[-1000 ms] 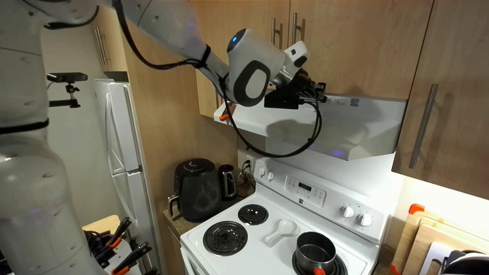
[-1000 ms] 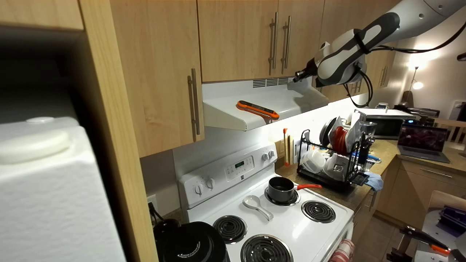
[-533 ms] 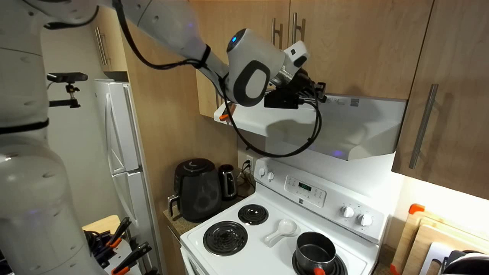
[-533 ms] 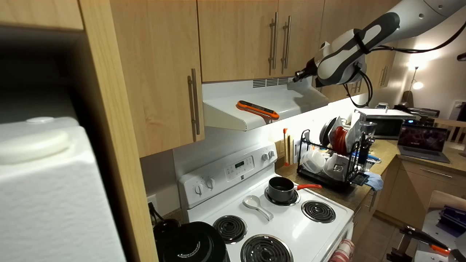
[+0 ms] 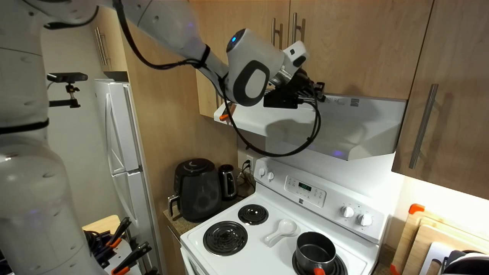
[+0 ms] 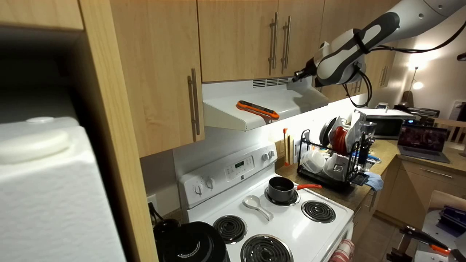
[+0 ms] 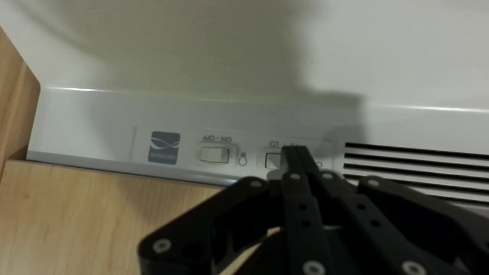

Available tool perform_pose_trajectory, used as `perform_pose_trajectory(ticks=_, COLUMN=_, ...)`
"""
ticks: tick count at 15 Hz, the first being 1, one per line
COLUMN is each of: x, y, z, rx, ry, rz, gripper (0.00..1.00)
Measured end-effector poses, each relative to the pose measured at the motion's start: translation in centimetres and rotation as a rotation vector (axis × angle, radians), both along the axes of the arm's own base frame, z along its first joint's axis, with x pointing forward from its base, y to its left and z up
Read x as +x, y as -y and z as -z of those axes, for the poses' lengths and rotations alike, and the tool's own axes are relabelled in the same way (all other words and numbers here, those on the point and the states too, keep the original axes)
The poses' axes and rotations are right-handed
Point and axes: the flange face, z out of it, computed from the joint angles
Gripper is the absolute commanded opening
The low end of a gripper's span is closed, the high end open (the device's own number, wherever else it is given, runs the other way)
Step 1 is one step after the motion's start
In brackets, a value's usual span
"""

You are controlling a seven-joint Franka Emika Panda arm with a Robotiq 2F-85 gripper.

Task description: Flip the switch on the white object.

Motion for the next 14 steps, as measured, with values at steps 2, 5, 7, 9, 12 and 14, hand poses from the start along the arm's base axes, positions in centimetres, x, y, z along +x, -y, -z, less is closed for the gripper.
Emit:
perform_pose_trajectory(ticks=2, x=0.06, y=0.02, z=-0.08, rx=-0.001, ry=0.001, rz=0.000, gripper=0.00)
perform_pose_trajectory(ticks=5, x=0.37, y=0.33, z=-0.37, rx=-0.004, ry=0.003, rz=0.005, gripper=0.00)
perform_pose_trajectory(ticks=7, x=0.60, y=0.57, z=-0.51, rx=-0.006, ry=0.001, rz=0.008, gripper=0.00)
perform_pose_trajectory(ticks=9, x=0.75, y=0.68, z=-0.57, rx=-0.006, ry=-0.003, rz=0.009, gripper=0.00)
perform_pose_trajectory(ticks=12, x=0.79, y=0.68, z=-0.60, rx=-0.005, ry=-0.007, rz=0.009, gripper=0.00)
perform_pose_trajectory(ticks=14, x=0.80, y=0.67, z=-0.62, rx=-0.004, ry=-0.008, rz=0.009, gripper=0.00)
